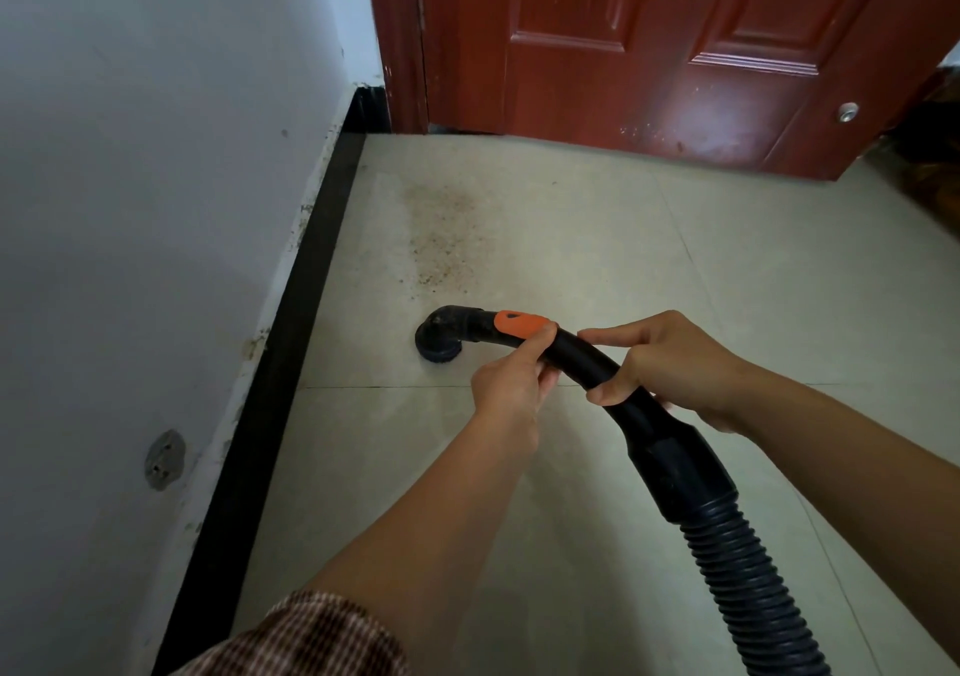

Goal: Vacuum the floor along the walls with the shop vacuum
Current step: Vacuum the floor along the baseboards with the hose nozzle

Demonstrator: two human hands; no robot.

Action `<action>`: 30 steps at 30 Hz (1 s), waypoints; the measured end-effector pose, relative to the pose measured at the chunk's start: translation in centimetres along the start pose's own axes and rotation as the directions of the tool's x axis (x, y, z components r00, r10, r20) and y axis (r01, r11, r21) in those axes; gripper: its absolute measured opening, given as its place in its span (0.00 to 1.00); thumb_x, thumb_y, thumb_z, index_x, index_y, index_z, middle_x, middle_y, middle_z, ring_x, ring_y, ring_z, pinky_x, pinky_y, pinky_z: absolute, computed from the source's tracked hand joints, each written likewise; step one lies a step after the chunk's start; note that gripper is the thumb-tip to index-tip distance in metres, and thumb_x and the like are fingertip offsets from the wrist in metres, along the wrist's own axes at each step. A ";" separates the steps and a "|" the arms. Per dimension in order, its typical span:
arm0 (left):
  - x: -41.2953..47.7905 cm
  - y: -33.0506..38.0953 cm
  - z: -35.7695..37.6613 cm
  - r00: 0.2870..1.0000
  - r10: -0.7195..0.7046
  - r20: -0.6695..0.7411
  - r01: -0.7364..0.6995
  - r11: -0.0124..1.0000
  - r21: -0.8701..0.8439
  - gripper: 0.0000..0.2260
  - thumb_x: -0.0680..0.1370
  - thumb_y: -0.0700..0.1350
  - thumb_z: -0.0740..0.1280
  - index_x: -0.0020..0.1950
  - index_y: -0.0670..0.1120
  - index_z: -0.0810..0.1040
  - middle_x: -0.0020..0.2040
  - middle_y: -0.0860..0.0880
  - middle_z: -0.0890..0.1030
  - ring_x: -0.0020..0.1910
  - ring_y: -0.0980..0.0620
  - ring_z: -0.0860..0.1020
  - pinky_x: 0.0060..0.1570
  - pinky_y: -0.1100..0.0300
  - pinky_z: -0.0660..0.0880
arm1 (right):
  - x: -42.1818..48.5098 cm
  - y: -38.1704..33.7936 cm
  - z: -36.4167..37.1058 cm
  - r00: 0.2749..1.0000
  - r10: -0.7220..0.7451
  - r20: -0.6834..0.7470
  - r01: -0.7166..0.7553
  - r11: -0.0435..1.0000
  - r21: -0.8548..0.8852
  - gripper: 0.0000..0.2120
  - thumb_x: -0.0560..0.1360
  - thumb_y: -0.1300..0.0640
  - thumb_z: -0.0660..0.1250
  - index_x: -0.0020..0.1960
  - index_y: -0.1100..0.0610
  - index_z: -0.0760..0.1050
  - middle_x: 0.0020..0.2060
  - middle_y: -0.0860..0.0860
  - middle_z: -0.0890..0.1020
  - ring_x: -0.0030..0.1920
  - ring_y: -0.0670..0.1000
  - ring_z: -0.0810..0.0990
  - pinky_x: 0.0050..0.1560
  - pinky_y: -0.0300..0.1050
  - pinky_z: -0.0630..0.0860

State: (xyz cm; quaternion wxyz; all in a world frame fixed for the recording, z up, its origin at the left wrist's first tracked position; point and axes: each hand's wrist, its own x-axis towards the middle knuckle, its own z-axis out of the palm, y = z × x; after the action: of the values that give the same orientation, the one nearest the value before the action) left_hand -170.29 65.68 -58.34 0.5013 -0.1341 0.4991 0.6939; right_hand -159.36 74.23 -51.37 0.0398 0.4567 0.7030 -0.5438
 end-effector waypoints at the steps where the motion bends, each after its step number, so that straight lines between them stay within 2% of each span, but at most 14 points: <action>1: 0.0 0.1 -0.2 1.000 0.005 -0.001 -0.005 1.000 -0.003 0.09 0.73 0.42 0.75 0.50 0.41 0.81 0.42 0.47 0.86 0.35 0.58 0.84 0.45 0.67 0.79 | 0.1 -0.1 0.1 1.000 -0.001 0.004 0.001 1.000 0.000 0.30 0.64 0.71 0.74 0.61 0.47 0.80 0.34 0.46 0.86 0.31 0.46 0.84 0.27 0.33 0.75; 9: -0.3 1.3 -2.0 0.999 0.044 -0.003 -0.044 0.999 -0.015 0.07 0.73 0.41 0.75 0.48 0.42 0.80 0.38 0.49 0.86 0.36 0.58 0.84 0.42 0.67 0.79 | 0.6 -0.8 2.0 0.999 -0.033 0.041 0.033 0.999 -0.003 0.30 0.64 0.71 0.75 0.61 0.47 0.80 0.35 0.47 0.86 0.30 0.45 0.84 0.29 0.34 0.75; 13: 0.0 2.3 -3.4 0.996 0.089 -0.023 -0.089 0.996 -0.007 0.06 0.74 0.41 0.74 0.48 0.41 0.81 0.41 0.47 0.86 0.39 0.57 0.85 0.45 0.66 0.79 | 1.5 -1.5 3.4 0.996 -0.065 0.059 0.066 0.998 -0.013 0.29 0.65 0.71 0.74 0.61 0.47 0.81 0.34 0.45 0.86 0.32 0.45 0.83 0.34 0.37 0.77; 19: 0.5 3.8 -5.7 0.990 0.131 -0.061 -0.131 0.991 0.000 0.07 0.74 0.42 0.74 0.50 0.42 0.81 0.48 0.44 0.86 0.43 0.56 0.84 0.51 0.64 0.79 | 2.8 -2.7 5.9 0.991 -0.103 0.081 0.105 0.994 -0.016 0.29 0.64 0.70 0.74 0.60 0.47 0.81 0.32 0.43 0.85 0.33 0.45 0.83 0.36 0.37 0.77; 23: 1.1 4.8 -7.0 0.982 0.169 -0.087 -0.170 0.985 -0.007 0.06 0.75 0.42 0.73 0.50 0.42 0.81 0.49 0.44 0.85 0.44 0.56 0.84 0.48 0.66 0.79 | 3.6 -3.5 7.5 0.987 -0.137 0.086 0.140 0.990 -0.025 0.29 0.64 0.69 0.75 0.61 0.47 0.81 0.36 0.43 0.85 0.38 0.46 0.83 0.38 0.38 0.77; 26: 1.5 5.5 -7.7 0.977 0.190 -0.097 -0.192 0.981 -0.016 0.08 0.75 0.41 0.73 0.52 0.42 0.81 0.51 0.44 0.85 0.47 0.54 0.84 0.50 0.65 0.79 | 4.0 -4.0 8.5 0.984 -0.153 0.090 0.155 0.988 -0.014 0.30 0.65 0.69 0.75 0.63 0.48 0.80 0.43 0.45 0.85 0.41 0.47 0.83 0.40 0.39 0.77; 30: 1.6 5.6 -8.3 0.976 0.193 -0.105 -0.197 0.980 -0.023 0.11 0.75 0.42 0.72 0.57 0.40 0.80 0.52 0.44 0.85 0.49 0.54 0.84 0.51 0.64 0.78 | 4.2 -4.1 8.9 0.981 -0.156 0.113 0.159 0.987 -0.022 0.30 0.65 0.69 0.75 0.63 0.48 0.80 0.42 0.44 0.85 0.40 0.47 0.83 0.39 0.37 0.77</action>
State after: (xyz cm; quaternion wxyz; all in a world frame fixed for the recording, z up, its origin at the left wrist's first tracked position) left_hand -178.33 59.73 -60.21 0.4025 -0.1281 0.5232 0.7402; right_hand -168.56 69.68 -54.27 0.0428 0.3678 0.7419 -0.5590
